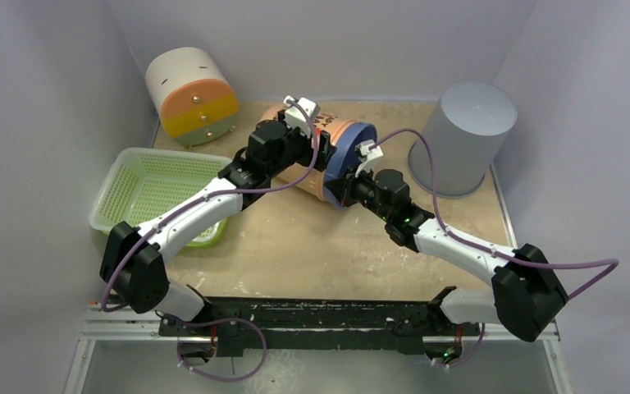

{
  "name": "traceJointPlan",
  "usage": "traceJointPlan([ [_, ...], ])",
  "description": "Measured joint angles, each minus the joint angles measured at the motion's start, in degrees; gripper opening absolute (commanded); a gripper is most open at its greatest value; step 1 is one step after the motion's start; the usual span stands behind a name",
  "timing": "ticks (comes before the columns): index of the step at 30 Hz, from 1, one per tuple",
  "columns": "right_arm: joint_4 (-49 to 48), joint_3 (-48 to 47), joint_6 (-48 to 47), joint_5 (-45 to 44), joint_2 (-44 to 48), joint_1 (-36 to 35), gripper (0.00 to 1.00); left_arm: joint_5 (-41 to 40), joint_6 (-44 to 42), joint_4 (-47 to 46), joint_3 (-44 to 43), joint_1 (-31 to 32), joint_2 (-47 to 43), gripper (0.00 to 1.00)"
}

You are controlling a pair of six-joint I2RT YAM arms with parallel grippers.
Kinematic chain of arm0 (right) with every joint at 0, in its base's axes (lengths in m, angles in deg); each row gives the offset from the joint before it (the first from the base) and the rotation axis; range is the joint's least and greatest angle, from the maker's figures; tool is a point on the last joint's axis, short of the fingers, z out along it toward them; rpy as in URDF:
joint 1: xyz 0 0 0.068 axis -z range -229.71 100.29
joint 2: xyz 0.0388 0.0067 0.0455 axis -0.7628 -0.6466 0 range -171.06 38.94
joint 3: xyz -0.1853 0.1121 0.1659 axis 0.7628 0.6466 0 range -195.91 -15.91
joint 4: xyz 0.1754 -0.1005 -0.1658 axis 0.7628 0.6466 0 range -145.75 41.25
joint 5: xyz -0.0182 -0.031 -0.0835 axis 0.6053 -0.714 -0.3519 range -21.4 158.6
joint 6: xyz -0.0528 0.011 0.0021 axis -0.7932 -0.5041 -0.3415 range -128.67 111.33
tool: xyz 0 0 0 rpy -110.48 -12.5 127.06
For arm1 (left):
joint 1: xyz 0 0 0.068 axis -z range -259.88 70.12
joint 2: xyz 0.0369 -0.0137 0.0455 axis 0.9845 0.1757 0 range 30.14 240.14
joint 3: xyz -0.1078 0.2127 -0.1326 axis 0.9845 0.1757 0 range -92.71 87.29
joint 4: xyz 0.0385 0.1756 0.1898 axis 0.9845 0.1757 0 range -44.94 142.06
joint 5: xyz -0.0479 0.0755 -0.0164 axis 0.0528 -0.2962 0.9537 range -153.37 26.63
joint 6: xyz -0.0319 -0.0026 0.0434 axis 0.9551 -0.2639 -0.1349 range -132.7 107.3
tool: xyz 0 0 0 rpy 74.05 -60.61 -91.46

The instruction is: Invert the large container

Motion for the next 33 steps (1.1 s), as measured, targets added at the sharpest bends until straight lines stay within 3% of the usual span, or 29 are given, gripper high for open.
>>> traceJointPlan([
  [8, 1.9, 0.0, 0.7, -0.1, -0.1, 0.4, 0.0, -3.5, -1.5, -1.2, 0.8, 1.3, 3.9, 0.84],
  [19, 7.2, 0.5, 1.0, -2.1, 3.4, 0.8, 0.0, -19.8, -2.8, -7.0, 0.7, 6.6, 6.8, 0.84],
  [33, 13.2, 8.4, 2.3, -6.2, 18.1, 0.3, 0.0, -18.9, -0.5, -14.8, 0.4, 7.5, 11.1, 0.84],
])
